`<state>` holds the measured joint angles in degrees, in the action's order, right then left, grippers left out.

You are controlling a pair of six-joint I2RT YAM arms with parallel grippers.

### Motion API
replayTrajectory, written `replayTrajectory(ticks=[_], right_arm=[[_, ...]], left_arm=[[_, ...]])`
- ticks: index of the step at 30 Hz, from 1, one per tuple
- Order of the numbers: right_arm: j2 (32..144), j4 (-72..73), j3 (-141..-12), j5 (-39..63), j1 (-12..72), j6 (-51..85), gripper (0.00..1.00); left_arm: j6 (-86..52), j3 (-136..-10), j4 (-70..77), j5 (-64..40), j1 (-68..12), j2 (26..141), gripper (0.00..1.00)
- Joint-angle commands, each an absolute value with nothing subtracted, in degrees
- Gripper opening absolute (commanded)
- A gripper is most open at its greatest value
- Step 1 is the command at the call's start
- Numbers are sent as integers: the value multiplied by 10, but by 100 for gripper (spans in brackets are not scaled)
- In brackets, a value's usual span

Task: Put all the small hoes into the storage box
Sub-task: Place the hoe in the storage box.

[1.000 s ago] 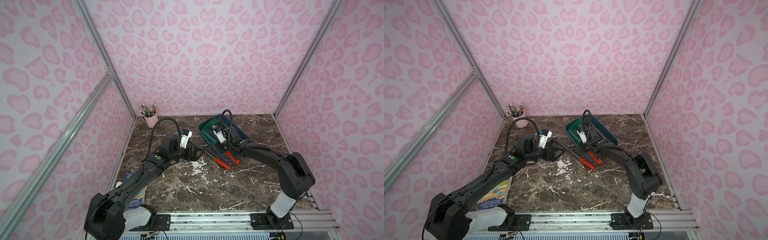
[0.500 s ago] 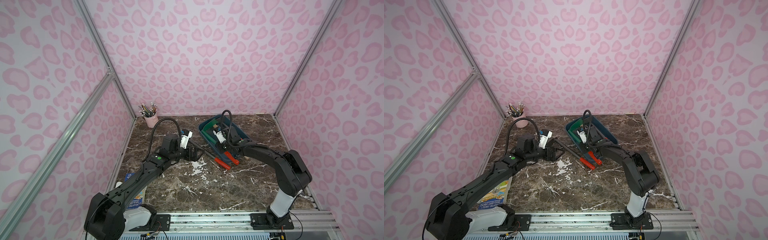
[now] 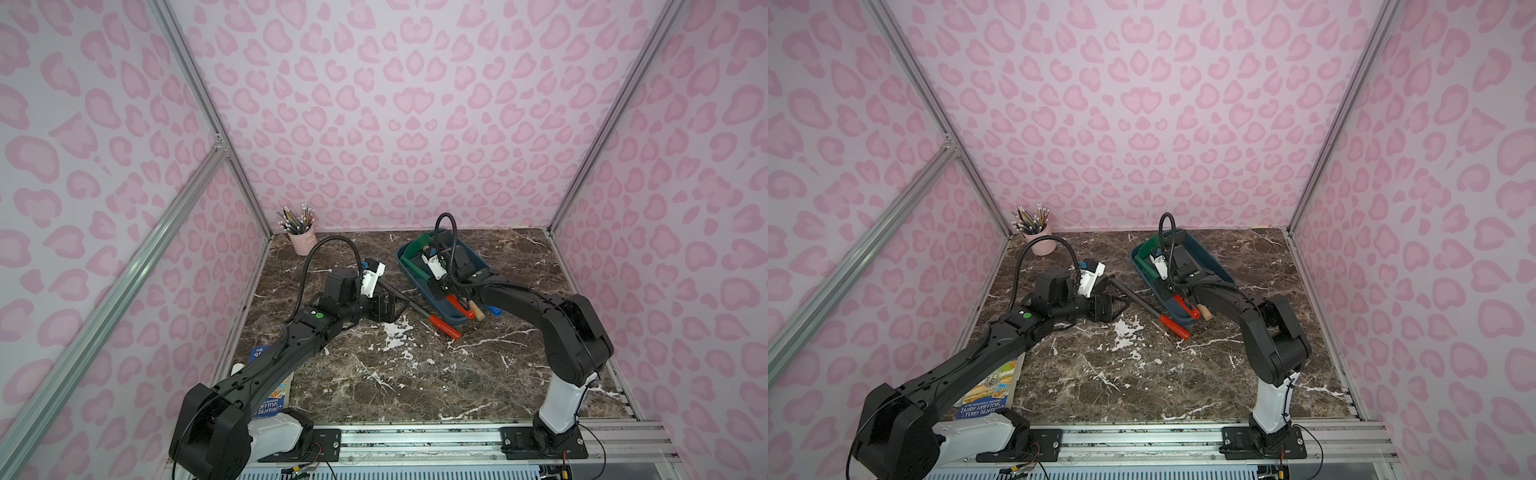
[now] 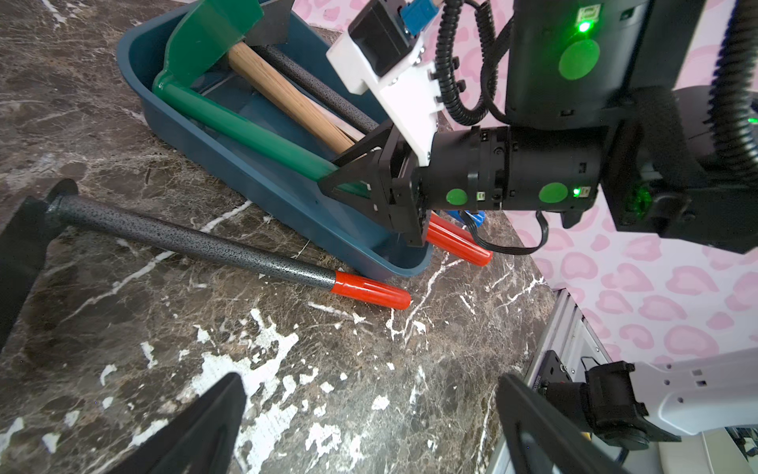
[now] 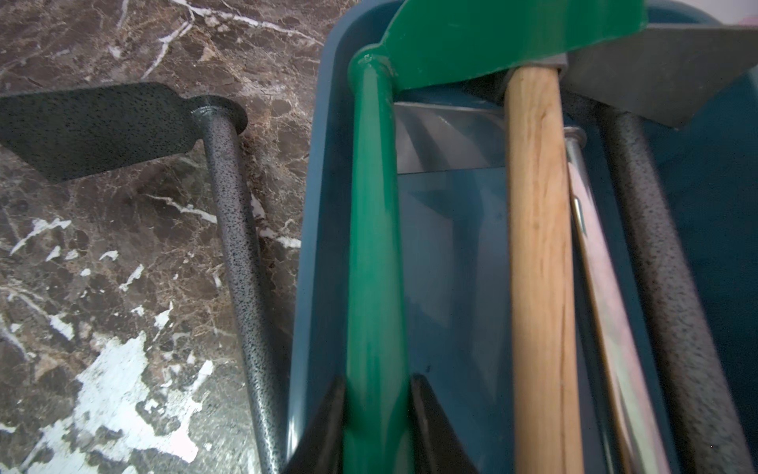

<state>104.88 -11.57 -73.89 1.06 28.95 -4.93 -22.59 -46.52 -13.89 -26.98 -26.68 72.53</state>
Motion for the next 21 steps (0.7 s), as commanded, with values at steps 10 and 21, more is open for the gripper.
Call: replayTrajectory(ticks=[10, 21], right_arm=[[1055, -71, -800, -13, 291, -61, 0], [1074, -65, -807, 59, 274, -49, 0]], left_arm=[[-224, -466, -121, -265, -267, 720, 99], [-226, -459, -120, -263, -266, 711, 99]])
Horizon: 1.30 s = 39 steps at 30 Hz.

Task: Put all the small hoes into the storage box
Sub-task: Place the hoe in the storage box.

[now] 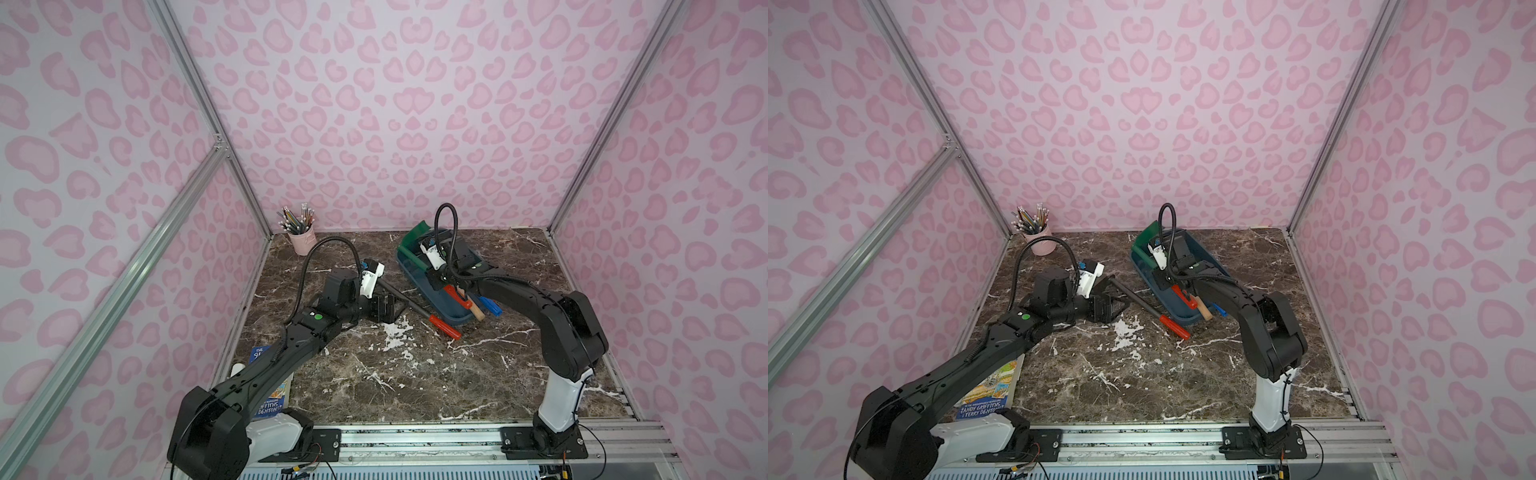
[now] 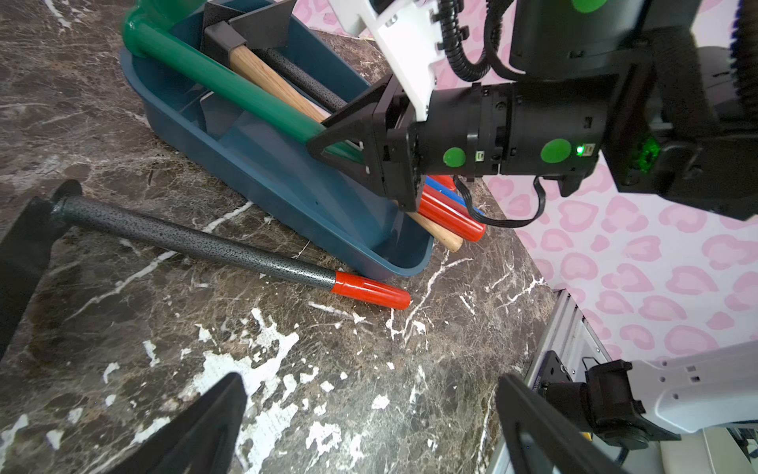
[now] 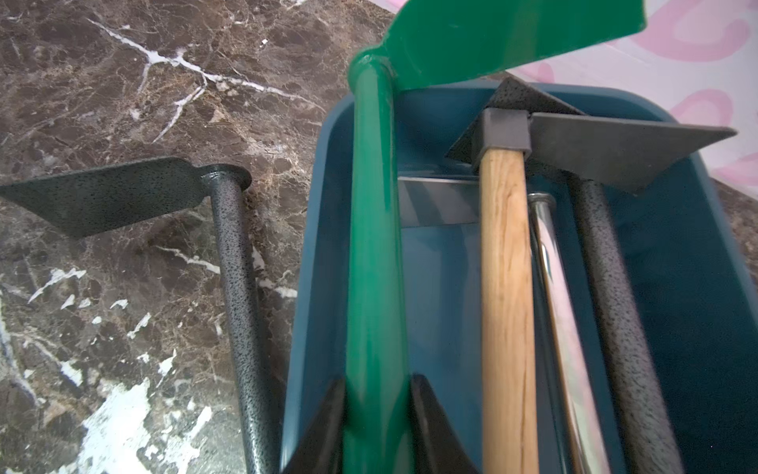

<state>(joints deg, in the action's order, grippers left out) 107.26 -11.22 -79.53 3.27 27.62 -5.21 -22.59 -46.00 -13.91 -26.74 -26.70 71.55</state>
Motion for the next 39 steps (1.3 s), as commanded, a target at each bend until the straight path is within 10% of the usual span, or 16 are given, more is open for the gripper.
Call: replayTrajectory(ticks=[1, 39], right_arm=[[1076, -63, -806, 61, 273, -49, 0], [1103, -32, -803, 255, 194, -3, 0]], left_arm=[[-226, -458, -120, -264, -267, 710, 99], [-226, -460, -123, -262, -266, 708, 99]])
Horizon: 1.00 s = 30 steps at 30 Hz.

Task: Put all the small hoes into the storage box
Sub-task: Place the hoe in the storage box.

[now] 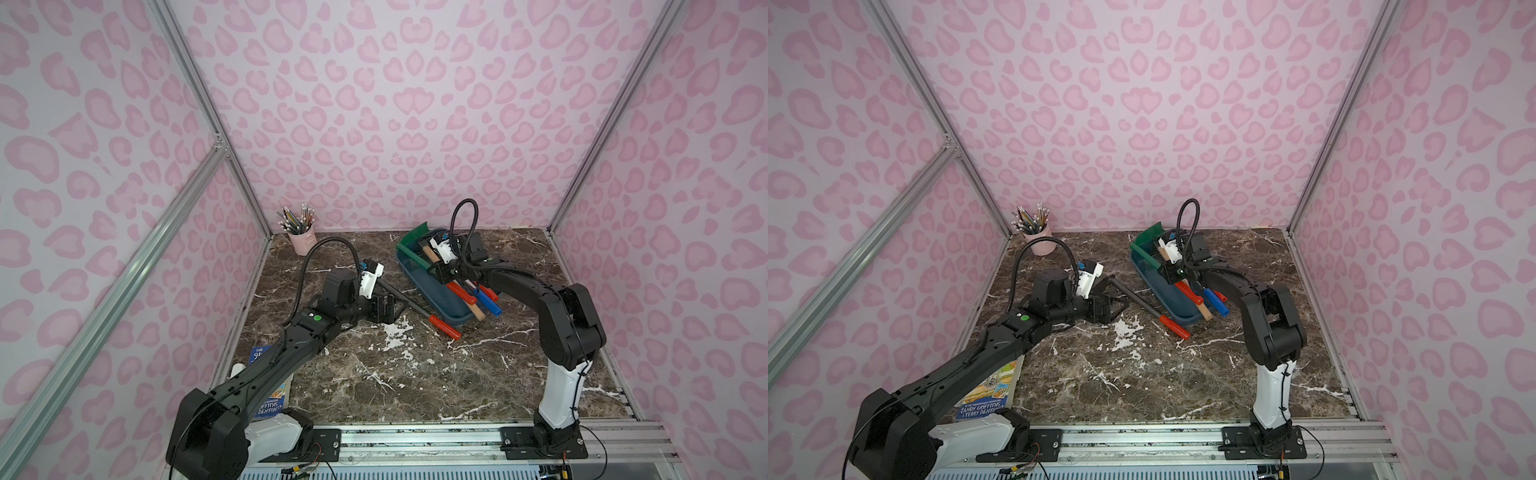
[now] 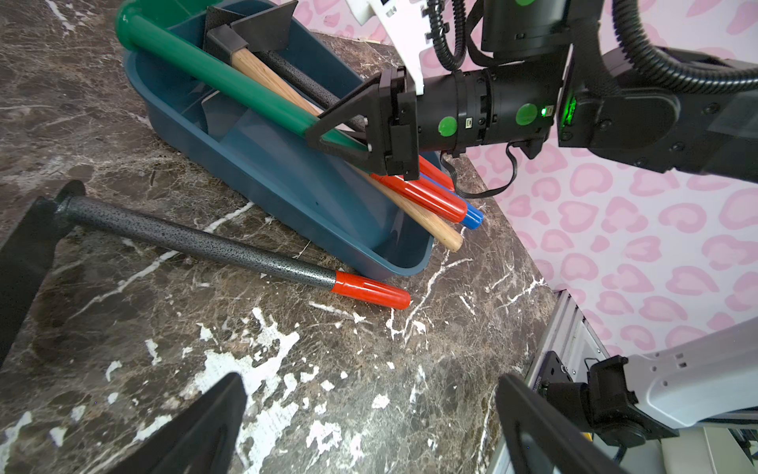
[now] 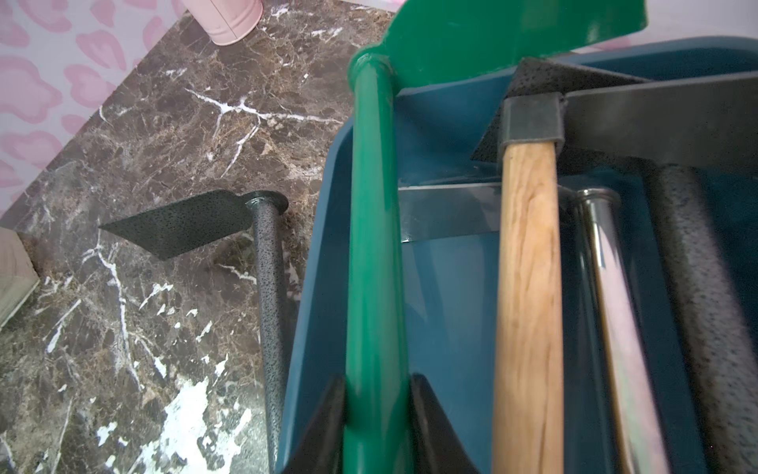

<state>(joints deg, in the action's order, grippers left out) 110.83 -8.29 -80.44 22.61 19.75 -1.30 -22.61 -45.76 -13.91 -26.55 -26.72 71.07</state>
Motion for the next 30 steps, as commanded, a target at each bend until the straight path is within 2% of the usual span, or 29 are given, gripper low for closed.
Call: replayTrajectory(ticks=[1, 18, 30], right_arm=[[1104, -33, -802, 258, 192, -1, 0], [1127, -53, -797, 317, 157, 14, 0], [1145, -75, -797, 310, 152, 15, 0]], left_arm=[[-226, -459, -123, -262, -267, 708, 99], [-222, -468, -126, -264, -267, 713, 99], [-221, -468, -126, -264, -267, 713, 99]])
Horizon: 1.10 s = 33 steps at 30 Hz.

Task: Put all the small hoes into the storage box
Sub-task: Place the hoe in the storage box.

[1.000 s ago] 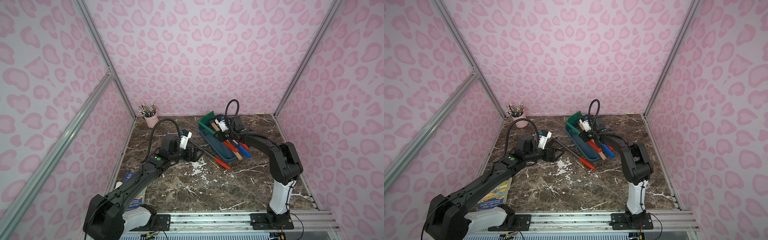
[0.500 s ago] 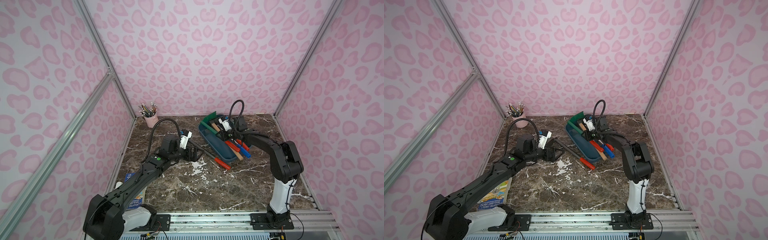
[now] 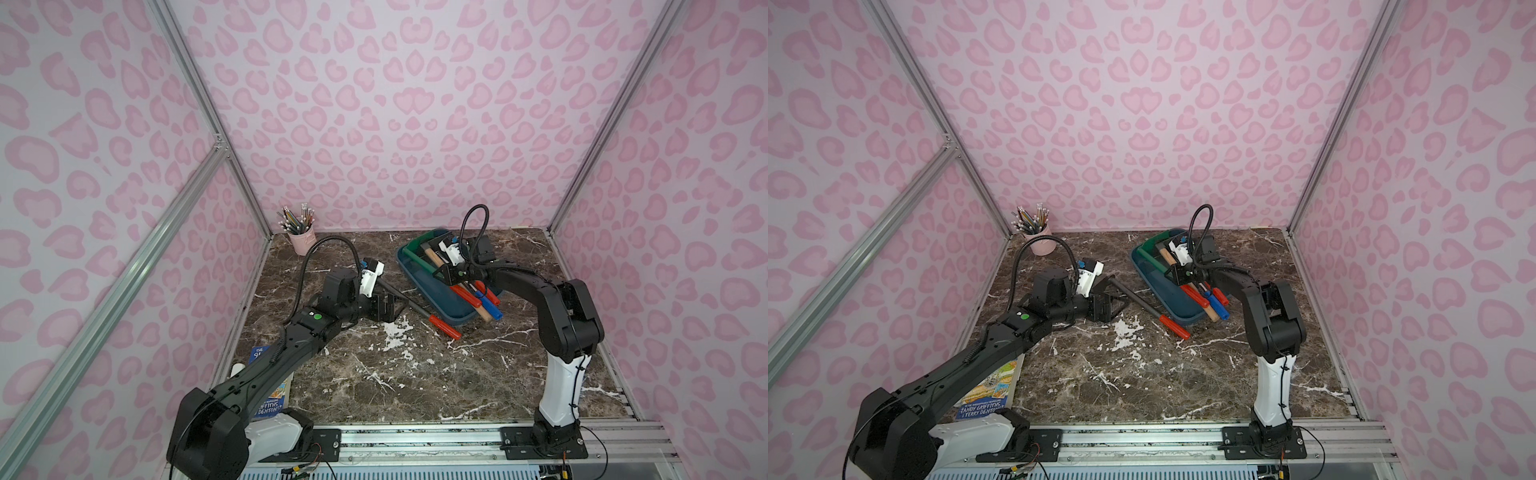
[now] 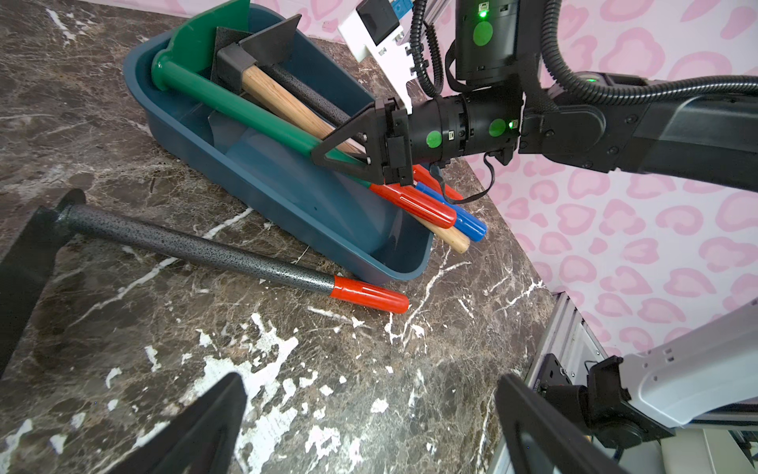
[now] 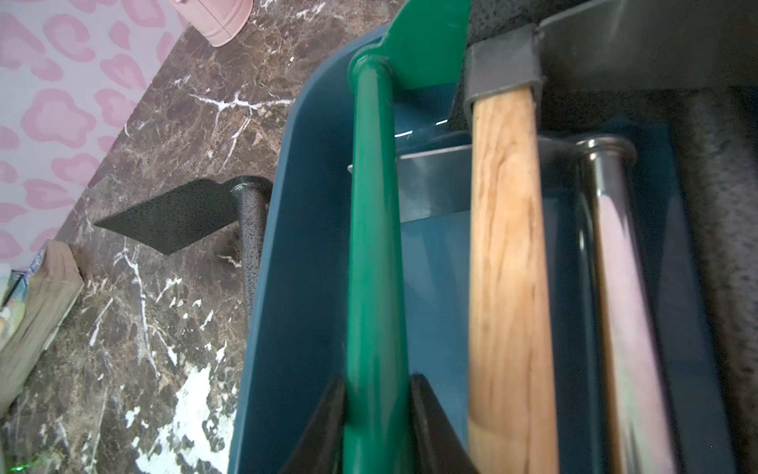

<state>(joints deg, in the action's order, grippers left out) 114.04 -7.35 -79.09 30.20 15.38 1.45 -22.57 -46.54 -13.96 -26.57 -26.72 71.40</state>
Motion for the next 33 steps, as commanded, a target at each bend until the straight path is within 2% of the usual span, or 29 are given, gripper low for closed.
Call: replayTrajectory(ticks=[1, 11, 27, 33], right_arm=[[1146, -74, -797, 310, 153, 15, 0], [1166, -102, -813, 277, 167, 1, 0], [1172, -114, -807, 217, 198, -5, 12], [1170, -114, -795, 209, 209, -6, 21]], left_arm=[[-222, -467, -126, -263, -267, 712, 99], [-222, -462, -126, -262, -266, 708, 99], [-223, -461, -123, -261, -267, 711, 99], [-224, -460, -122, -262, -266, 711, 99]])
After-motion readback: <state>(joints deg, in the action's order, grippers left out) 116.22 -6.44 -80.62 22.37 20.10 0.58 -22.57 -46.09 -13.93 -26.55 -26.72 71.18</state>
